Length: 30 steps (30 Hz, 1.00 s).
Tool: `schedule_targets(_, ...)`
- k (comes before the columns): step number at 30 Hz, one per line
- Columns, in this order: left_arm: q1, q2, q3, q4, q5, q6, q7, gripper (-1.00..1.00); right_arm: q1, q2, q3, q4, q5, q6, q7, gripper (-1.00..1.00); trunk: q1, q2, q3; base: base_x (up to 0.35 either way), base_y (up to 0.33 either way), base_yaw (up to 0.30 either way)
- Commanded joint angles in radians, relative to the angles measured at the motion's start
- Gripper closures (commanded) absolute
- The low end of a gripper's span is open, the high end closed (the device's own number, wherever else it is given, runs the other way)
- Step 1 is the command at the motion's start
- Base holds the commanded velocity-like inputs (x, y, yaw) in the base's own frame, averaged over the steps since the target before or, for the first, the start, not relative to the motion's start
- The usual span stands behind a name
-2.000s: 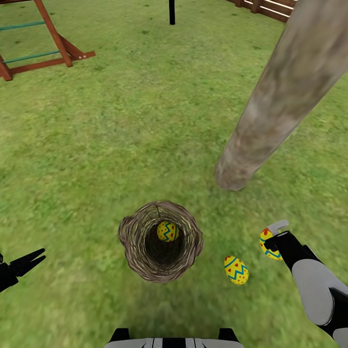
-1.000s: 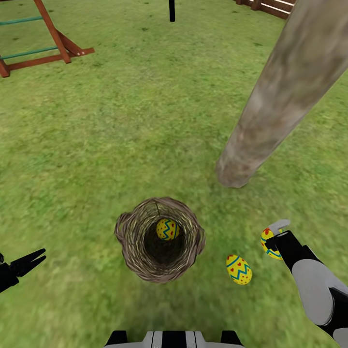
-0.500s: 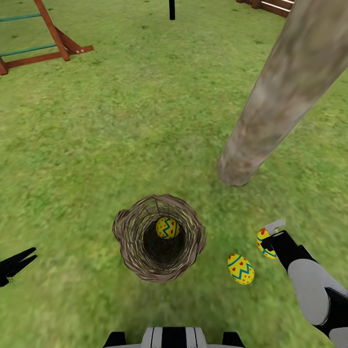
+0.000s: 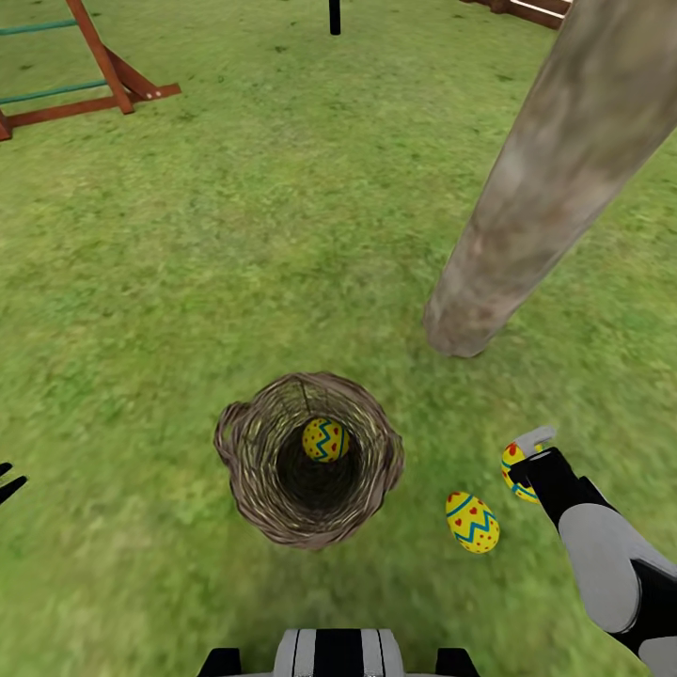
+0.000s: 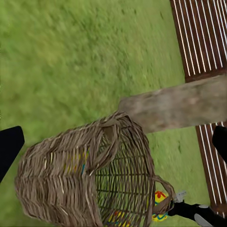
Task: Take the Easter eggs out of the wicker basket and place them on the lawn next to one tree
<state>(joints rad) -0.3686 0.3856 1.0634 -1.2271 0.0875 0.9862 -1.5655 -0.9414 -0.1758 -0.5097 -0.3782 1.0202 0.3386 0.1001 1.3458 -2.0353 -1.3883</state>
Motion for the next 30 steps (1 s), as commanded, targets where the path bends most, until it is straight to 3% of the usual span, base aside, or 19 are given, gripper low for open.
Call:
schedule_targets(1, 0.0, -0.002, 0.001, 0.0, -0.003, 0.012, -0.005, -1.0, -0.001, 0.0, -0.007, -0.002, 0.011, 0.002, 0.009, 1.0, 0.004, -0.007, -0.004, 0.0, 0.0, 0.0)
schedule_targets(9, 0.0, -0.005, 0.0, 0.0, -0.003, 0.011, -0.005, -1.0, -0.001, -0.002, -0.007, -0.002, 0.011, 0.002, -0.04, 1.0, 0.034, -0.063, -0.029, 0.0, 0.0, 0.0)
schedule_targets(30, 0.0, -0.004, 0.002, 0.0, -0.002, 0.012, -0.005, -1.0, -0.001, -0.002, -0.001, 0.022, 0.014, 0.009, -0.041, 1.0, 0.115, -0.21, -0.095, 0.0, 0.0, 0.0)
